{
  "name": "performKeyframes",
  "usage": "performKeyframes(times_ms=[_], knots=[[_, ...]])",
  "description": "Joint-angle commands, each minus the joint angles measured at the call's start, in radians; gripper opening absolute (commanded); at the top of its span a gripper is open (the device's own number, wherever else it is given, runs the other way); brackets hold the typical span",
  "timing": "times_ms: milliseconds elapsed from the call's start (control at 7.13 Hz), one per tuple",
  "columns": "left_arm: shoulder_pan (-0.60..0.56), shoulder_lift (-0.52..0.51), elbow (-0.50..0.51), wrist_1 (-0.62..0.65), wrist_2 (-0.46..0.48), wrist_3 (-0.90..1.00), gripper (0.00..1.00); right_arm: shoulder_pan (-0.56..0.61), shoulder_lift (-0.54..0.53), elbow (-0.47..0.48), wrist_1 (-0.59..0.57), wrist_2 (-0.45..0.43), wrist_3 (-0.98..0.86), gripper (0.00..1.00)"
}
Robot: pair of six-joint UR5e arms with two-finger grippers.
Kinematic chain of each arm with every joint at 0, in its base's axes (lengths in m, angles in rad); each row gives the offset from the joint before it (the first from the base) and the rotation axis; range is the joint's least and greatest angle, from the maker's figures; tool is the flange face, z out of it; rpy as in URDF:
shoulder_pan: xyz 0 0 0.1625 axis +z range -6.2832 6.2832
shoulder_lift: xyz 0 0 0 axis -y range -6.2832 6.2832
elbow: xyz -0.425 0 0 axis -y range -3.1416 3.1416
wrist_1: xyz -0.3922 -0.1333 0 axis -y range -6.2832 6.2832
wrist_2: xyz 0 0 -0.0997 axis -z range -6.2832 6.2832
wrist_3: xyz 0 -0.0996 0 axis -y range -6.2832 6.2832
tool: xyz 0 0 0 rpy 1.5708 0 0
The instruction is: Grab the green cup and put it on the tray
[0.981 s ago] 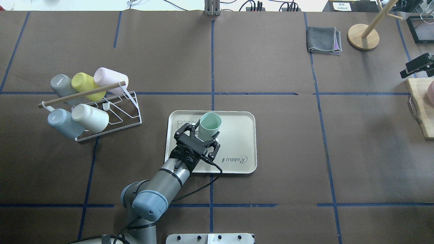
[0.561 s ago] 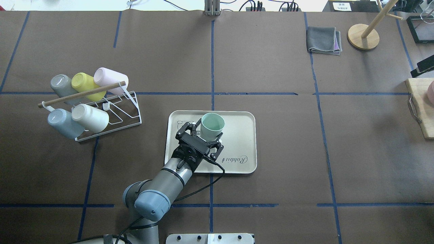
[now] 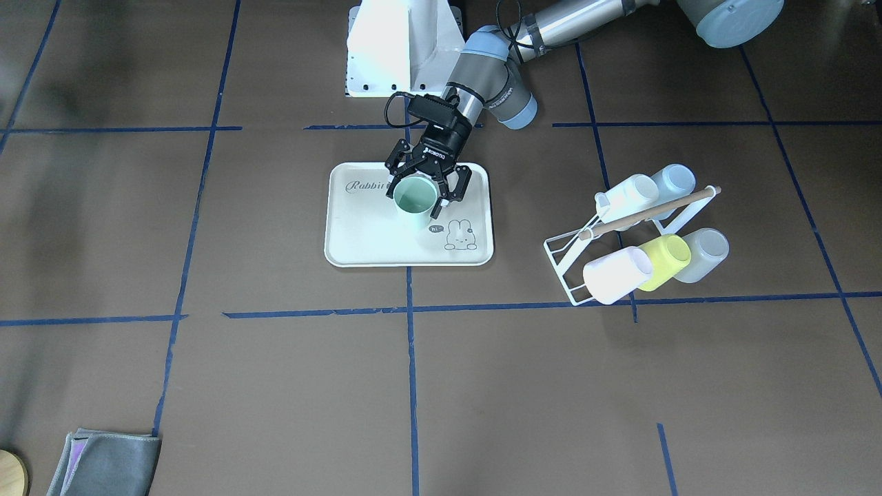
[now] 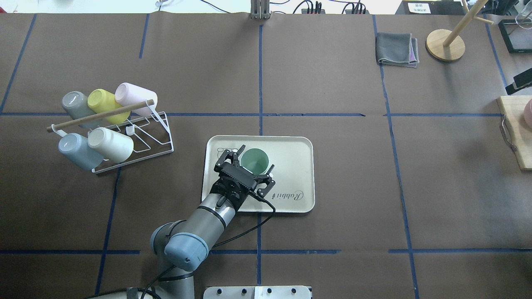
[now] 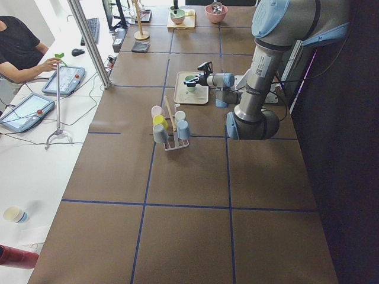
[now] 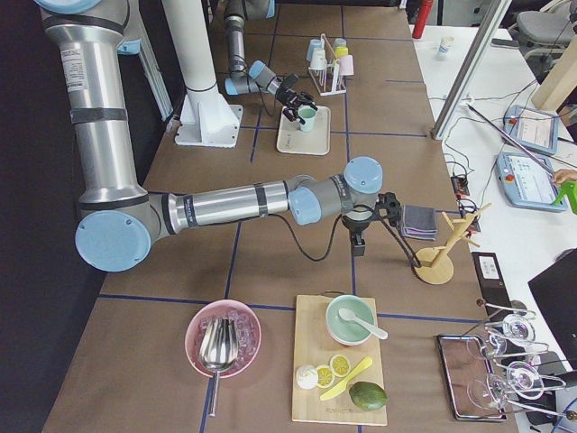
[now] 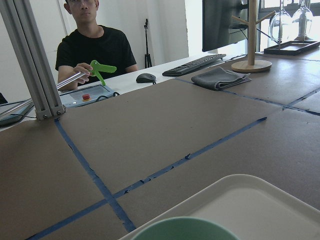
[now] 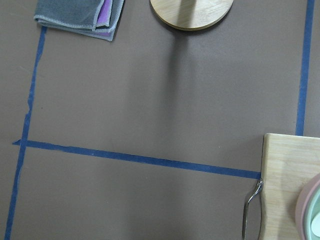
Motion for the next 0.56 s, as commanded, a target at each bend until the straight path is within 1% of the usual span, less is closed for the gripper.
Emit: performKeyframes(times_ms=[0, 280, 421], knots=[[-0.005, 0.007, -0.034, 0.001, -0.003, 0.026, 0.99, 0.002, 0.0, 0.0, 0.001, 0.0, 0.0, 1.0], [-0.008, 0.012, -0.094, 0.006, -0.005, 0.06, 0.99, 0.007, -0.005, 0.0, 0.001, 0.0, -0.002, 1.0], [-0.011, 0.026, -0.139, 0.006, -0.005, 0.062, 0.99, 0.016, -0.006, 0.0, 0.001, 0.0, -0.005, 1.0]])
